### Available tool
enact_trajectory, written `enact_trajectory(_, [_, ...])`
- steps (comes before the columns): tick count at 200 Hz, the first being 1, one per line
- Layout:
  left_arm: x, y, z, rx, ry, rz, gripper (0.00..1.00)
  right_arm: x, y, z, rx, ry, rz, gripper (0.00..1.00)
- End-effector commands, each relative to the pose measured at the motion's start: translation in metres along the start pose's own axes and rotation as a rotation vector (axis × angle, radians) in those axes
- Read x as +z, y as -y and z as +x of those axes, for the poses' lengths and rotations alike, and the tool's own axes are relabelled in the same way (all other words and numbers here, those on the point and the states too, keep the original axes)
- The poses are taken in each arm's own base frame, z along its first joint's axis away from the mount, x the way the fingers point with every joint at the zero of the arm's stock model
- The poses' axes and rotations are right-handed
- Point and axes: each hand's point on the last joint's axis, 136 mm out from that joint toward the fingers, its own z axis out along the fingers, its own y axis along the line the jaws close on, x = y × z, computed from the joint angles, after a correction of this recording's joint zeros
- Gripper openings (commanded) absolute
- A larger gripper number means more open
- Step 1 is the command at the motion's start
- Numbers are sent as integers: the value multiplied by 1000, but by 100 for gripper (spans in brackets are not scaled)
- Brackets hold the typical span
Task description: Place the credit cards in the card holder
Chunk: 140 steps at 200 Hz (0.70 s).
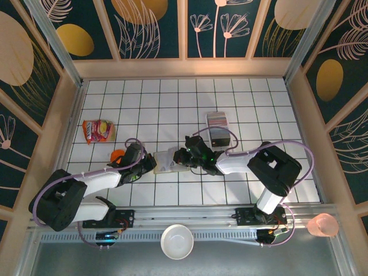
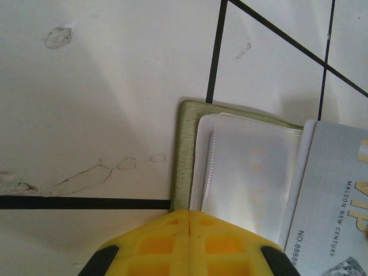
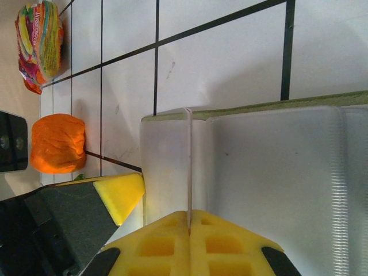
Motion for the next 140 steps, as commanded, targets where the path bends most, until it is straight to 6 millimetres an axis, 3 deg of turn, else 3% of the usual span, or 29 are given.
enact_trajectory(1, [2,-10,3,13,-2,-27,0,3,-2,9,21,-23,-23,0])
enact_trajectory(50, [3,-10,4,13,-7,-26,0,1,2,7,5,-12,10,0])
enact_trajectory(79, [2,-8,2,17,0,-19,0,-9,2,-7,-80,25,84,0])
enact_trajectory(105, [-6,3,-5,42,25,18,0,-37,-11,-27,-190,92,93,0])
enact_trajectory(140, [-26,26,-25,81,105,73,11,-86,-37,-53,-398,118,38,0])
